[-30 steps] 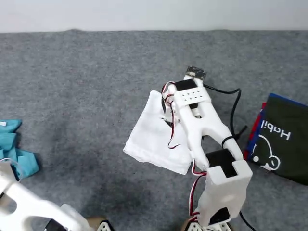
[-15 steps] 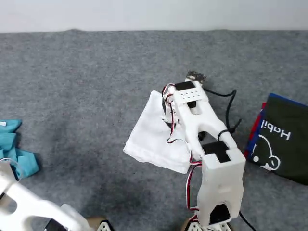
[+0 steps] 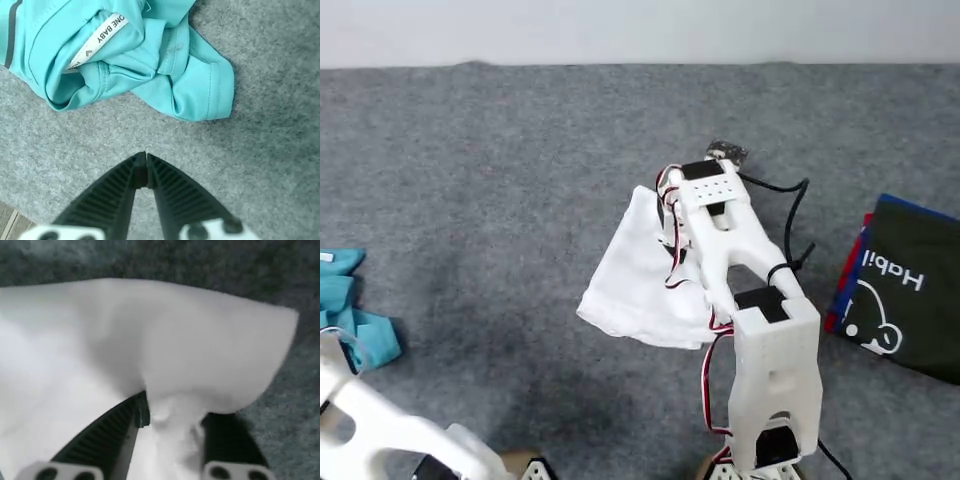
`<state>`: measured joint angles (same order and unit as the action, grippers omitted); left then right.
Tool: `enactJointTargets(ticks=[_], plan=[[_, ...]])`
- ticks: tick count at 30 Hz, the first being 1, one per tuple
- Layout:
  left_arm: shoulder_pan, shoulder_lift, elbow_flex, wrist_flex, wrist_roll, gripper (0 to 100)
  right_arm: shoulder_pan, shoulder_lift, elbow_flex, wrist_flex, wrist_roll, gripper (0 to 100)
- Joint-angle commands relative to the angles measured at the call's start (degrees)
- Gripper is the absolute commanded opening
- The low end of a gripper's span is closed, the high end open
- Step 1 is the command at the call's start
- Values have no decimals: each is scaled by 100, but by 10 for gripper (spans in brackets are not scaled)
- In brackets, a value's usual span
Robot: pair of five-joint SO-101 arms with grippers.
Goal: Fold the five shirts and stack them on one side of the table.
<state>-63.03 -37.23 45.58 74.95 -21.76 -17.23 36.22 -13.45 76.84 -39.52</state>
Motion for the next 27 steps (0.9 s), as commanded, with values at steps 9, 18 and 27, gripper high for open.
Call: enactJointTargets(ticks=[9, 18, 27], plan=[[53, -97, -75, -105, -62, 7, 259, 251, -1213, 1754, 1530, 9], [9, -132, -84, -62, -62, 7, 1112, -374, -1952, 2615, 3270, 9], [9, -141, -92, 105, -62, 7, 1648, -2756, -1020, 2607, 5433, 9]])
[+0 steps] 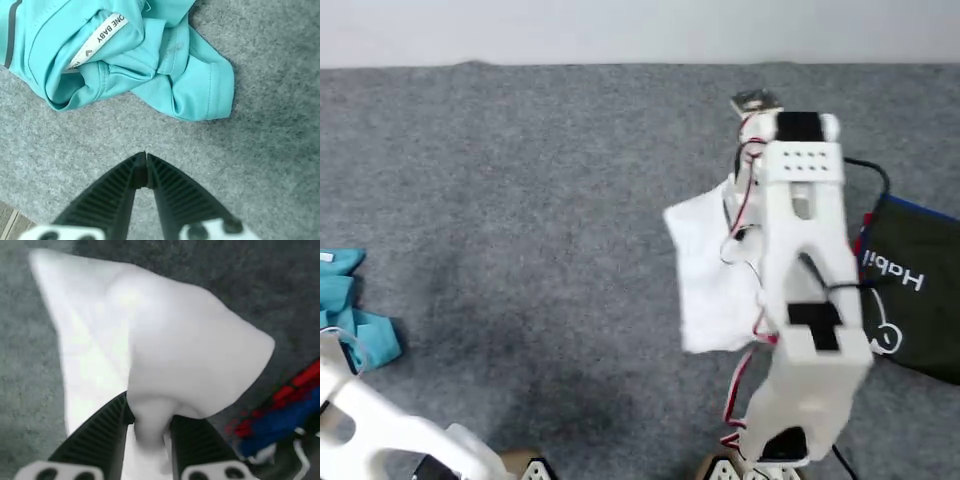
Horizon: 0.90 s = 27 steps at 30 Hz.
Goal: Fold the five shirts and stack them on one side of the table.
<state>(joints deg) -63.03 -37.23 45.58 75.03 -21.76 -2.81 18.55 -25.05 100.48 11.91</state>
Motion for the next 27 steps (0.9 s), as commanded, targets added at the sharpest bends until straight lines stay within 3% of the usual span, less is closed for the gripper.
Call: enactJointTargets(ticks=[1, 13, 27], plan=[[9, -141, -92, 123, -62, 7, 303, -1200, 273, 242, 290, 9], [0, -141, -48, 105, -62, 7, 1736, -2571, 563, 233, 264, 9], [9, -141, -48, 132, -53, 7, 2976, -2800, 264, 163, 598, 9]])
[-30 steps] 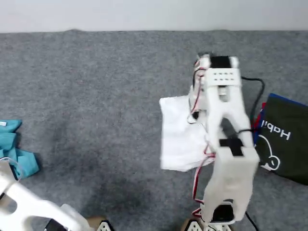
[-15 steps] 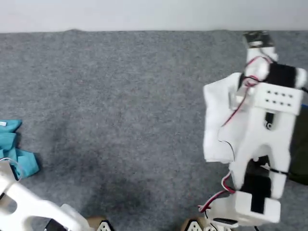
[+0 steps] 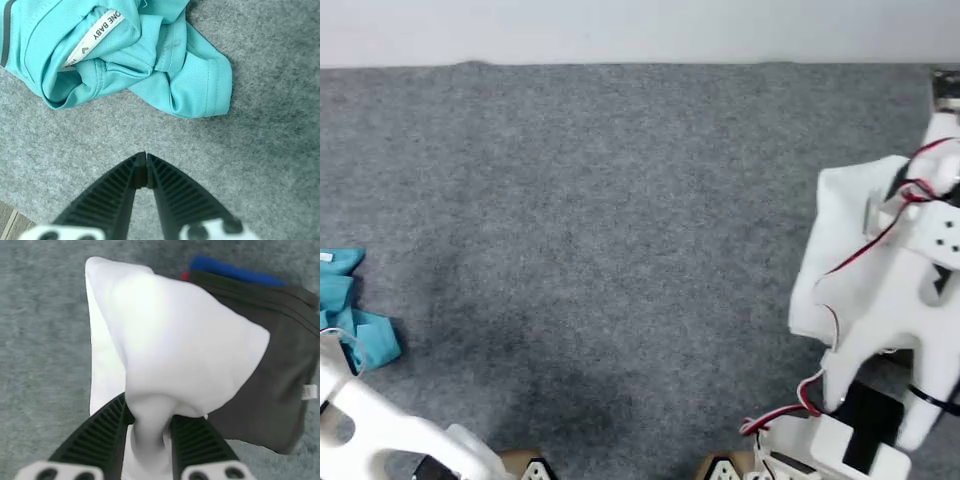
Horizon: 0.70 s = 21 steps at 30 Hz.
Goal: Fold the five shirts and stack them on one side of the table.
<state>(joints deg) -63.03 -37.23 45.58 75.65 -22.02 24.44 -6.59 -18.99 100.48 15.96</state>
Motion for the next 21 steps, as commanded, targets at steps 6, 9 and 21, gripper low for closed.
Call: enactJointTargets(ticks=[6, 9, 21], plan=[[9, -141, -40, 70, -26, 7, 585, -215, -545, 75, 510, 9], [9, -141, -31, 79, -18, 6, 673, -215, -404, -233, 554, 9], [0, -141, 198, 70, -26, 6, 1024, 892, -299, -963, 677, 9]])
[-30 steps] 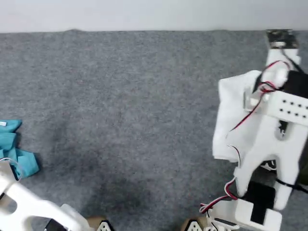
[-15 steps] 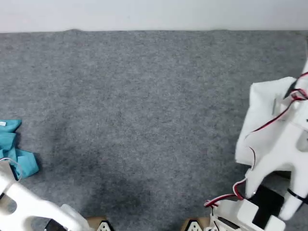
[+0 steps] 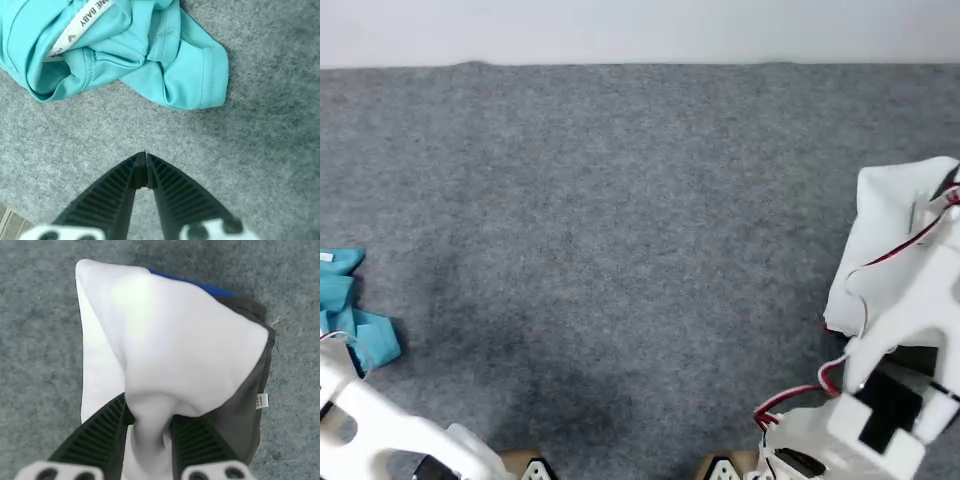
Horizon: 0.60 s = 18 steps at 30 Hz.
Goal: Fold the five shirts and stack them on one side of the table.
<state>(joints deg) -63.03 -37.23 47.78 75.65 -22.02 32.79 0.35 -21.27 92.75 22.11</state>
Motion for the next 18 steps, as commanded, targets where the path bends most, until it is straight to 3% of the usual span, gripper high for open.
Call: enactJointTargets(ticks=[1, 13, 18], plan=[[0, -141, -22, 62, -26, 6, 224, 347, -70, -259, 62, 9], [9, -141, -13, 35, -26, 6, 840, 1771, -97, -1218, 677, 13], [9, -141, -13, 35, -26, 6, 840, 1692, -158, -954, 1011, 184]])
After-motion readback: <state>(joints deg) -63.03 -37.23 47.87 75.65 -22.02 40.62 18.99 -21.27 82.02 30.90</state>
